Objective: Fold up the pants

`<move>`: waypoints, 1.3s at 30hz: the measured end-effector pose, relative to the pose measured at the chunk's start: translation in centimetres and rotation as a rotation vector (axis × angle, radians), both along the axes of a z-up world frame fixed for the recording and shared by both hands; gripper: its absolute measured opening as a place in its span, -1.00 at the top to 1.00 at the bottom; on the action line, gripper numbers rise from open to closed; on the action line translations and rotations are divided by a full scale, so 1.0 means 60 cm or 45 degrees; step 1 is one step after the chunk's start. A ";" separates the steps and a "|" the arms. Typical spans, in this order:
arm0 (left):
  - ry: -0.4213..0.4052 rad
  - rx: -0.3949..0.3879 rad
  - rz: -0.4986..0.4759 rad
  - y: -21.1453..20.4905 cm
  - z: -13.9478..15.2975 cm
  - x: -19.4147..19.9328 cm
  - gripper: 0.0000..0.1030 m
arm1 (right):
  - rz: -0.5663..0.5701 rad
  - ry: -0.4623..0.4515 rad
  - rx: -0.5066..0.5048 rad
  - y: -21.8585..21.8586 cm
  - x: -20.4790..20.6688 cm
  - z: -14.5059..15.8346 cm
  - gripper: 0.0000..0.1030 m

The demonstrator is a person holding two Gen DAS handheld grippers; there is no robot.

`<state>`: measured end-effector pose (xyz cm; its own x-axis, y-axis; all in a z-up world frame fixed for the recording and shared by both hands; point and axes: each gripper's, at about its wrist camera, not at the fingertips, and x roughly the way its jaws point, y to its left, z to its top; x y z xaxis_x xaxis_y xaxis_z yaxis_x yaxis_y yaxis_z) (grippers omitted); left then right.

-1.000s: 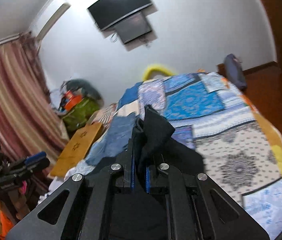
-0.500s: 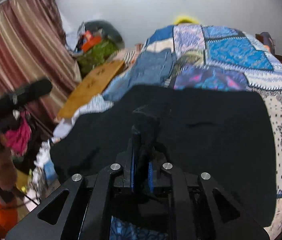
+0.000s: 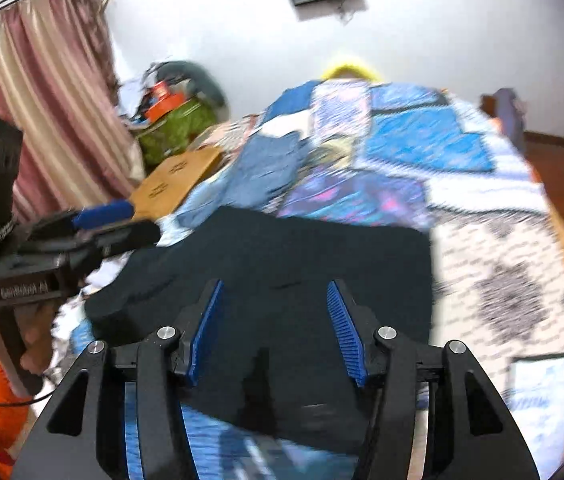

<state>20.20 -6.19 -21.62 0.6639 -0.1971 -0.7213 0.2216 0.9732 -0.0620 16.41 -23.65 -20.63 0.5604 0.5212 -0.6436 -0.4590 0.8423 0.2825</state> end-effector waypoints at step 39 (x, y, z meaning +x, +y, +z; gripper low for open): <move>0.044 0.033 0.452 0.171 -0.029 -0.092 -0.61 | 0.019 -0.065 -0.103 0.029 0.006 -0.004 0.23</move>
